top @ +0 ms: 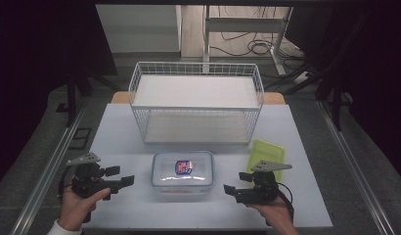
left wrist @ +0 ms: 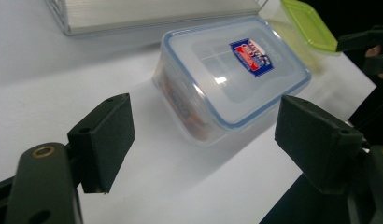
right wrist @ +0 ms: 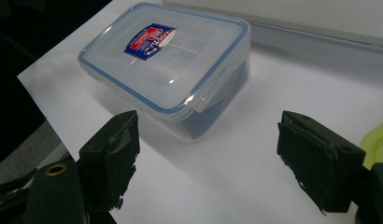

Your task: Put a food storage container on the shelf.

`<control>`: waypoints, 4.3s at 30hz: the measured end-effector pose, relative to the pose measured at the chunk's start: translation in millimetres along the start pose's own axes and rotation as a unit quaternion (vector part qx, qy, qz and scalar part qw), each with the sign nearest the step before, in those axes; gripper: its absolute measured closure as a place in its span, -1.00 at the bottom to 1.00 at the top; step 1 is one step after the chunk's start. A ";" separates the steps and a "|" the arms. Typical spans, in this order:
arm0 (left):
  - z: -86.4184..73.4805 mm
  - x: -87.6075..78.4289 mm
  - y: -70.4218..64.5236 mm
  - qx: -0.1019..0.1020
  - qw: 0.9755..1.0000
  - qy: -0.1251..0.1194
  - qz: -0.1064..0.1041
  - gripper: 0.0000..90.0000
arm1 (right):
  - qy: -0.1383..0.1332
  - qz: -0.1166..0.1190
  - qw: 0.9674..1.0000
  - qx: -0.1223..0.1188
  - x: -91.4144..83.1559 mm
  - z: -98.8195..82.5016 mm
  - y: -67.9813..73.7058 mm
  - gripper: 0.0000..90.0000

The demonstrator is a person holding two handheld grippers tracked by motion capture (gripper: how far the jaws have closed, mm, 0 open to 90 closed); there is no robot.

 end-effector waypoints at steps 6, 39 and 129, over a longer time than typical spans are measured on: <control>-1.0 15.9 -4.8 -0.007 1.000 0.016 -0.017 -0.57 | 0.002 0.001 1.000 0.009 6.3 6.7 1.5 -0.55; 2.4 111.5 8.0 -0.115 0.981 0.105 -0.112 -0.64 | 0.008 0.004 1.000 0.021 31.8 27.3 4.3 -0.54; 4.0 94.5 3.5 -0.091 0.988 0.071 -0.105 -0.04 | 0.066 0.101 0.976 0.180 76.8 23.2 -11.8 -0.04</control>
Point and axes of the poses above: each handheld gripper's, and its own axes: x roughly forward along the jaws, z roughly out of its top, y roughly to its left, the point moved 7 cm from there along x, roughly forward along the jaws, and after that the axes turned 1 degree about y, right-handed, at the moved point
